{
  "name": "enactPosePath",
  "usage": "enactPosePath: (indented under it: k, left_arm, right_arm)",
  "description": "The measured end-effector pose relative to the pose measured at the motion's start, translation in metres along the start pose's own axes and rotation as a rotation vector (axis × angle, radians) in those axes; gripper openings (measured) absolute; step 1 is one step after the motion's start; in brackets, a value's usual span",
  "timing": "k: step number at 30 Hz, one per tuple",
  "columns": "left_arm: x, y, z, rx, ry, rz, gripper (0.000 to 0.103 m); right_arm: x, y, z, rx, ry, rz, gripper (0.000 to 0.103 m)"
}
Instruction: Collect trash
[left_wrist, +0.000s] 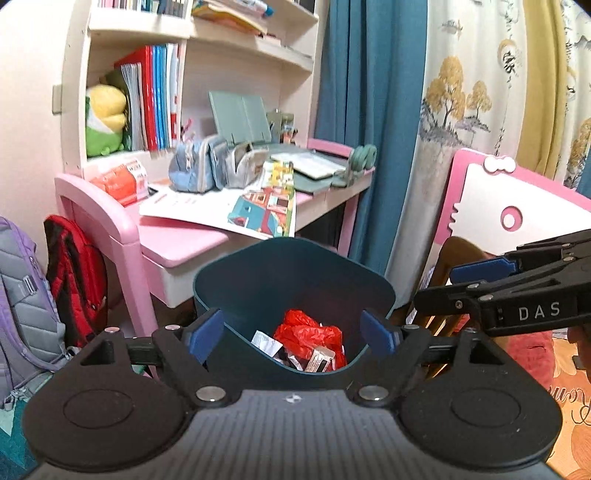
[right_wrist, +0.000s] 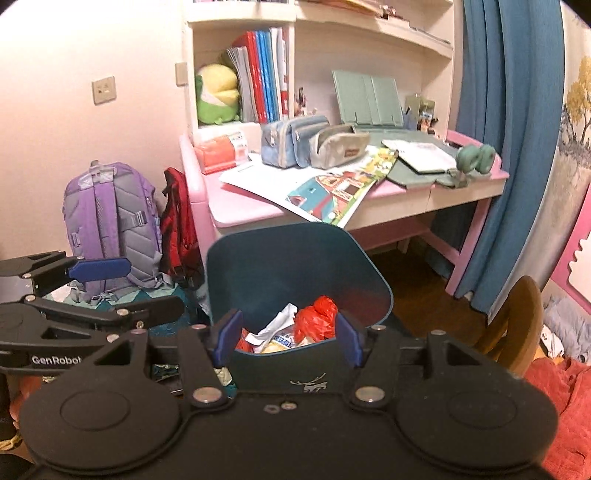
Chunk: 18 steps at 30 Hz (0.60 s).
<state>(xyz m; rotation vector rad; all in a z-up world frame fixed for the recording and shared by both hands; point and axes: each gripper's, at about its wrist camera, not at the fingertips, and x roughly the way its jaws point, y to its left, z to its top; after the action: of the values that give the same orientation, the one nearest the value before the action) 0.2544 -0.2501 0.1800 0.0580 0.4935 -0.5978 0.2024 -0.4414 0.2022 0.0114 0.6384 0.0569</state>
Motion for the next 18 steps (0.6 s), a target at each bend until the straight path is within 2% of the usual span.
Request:
enactPosePath:
  k: [5,9,18]
  left_arm:
    - [-0.023,0.0,-0.003,-0.017,-0.024,-0.006,0.085]
    - [-0.04,0.001,-0.007,-0.034,-0.052,-0.011,0.103]
    - [-0.066,0.0,-0.017,-0.017,-0.064,-0.029,0.103]
  right_arm:
    - [-0.02,0.011,-0.009,-0.006,-0.033,0.011,0.055]
    - [-0.035,0.019,-0.018,-0.012,-0.059,0.01,0.055]
    - [-0.06,0.035,-0.029,-0.018,-0.09,0.016,0.055]
